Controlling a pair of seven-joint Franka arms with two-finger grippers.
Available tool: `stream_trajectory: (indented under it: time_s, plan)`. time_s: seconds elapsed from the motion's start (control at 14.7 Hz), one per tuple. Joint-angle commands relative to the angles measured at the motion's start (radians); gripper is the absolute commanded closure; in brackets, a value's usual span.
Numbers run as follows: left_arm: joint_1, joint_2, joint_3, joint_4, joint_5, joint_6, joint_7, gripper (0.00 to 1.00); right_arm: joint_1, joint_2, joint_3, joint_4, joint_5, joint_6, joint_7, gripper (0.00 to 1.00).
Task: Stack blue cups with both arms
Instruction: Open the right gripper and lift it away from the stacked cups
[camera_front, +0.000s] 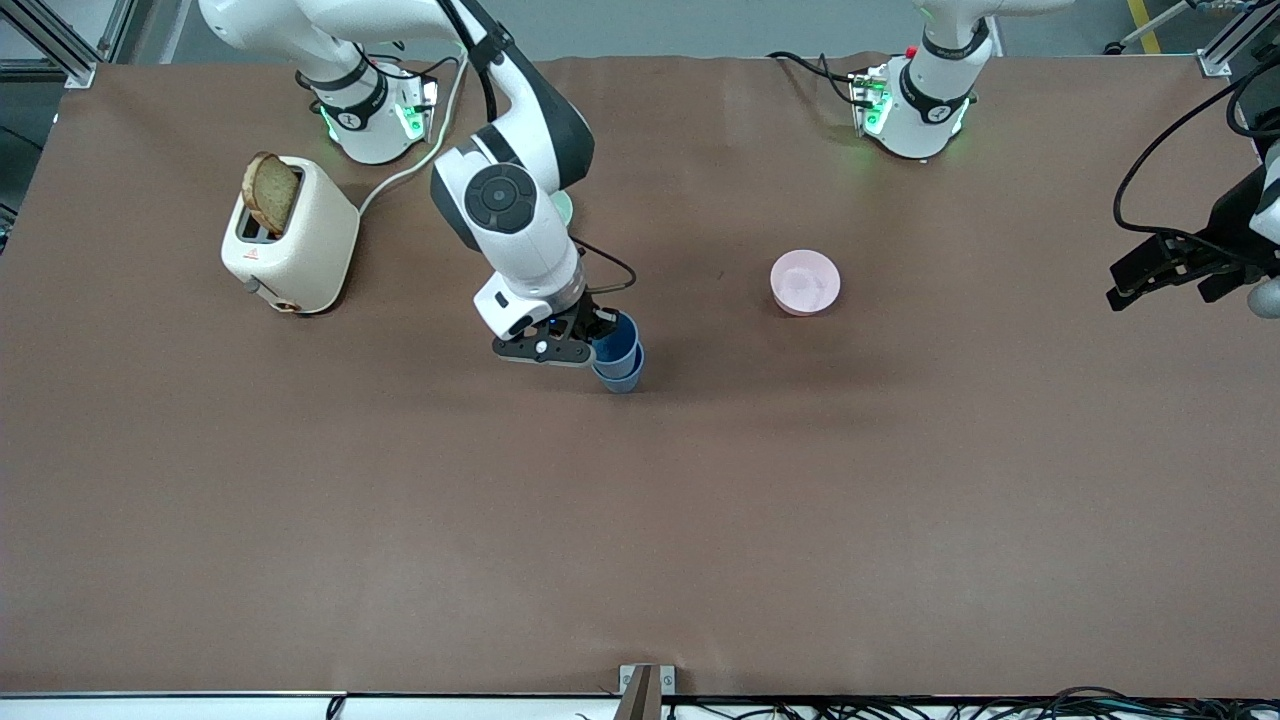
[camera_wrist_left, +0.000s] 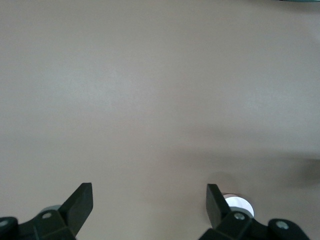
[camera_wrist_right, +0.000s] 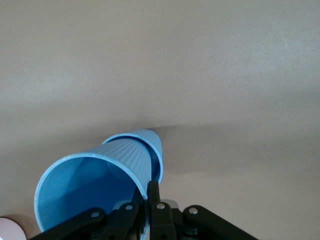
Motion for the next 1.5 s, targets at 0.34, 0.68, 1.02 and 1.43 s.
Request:
stream_trajectory:
  time_s: [0.34, 0.68, 1.02, 1.43]
  plan:
    - [-0.002, 0.008, -0.003, 0.023, -0.013, -0.029, 0.022, 0.00, 0.025, 0.011, -0.011, -0.029, 0.012, 0.017, 0.000, 0.31]
    - [-0.001, 0.006, -0.004, 0.028, -0.010, -0.047, 0.022, 0.00, -0.024, -0.034, -0.020, -0.022, 0.009, 0.000, 0.002, 0.07]
    - [0.002, -0.003, -0.002, 0.028, 0.001, -0.073, 0.018, 0.00, -0.207, -0.205, -0.020, -0.022, -0.045, -0.176, -0.071, 0.01]
    - [0.018, -0.009, -0.023, 0.028, 0.004, -0.078, 0.019, 0.00, -0.505, -0.325, -0.020, -0.021, -0.124, -0.285, -0.354, 0.01]
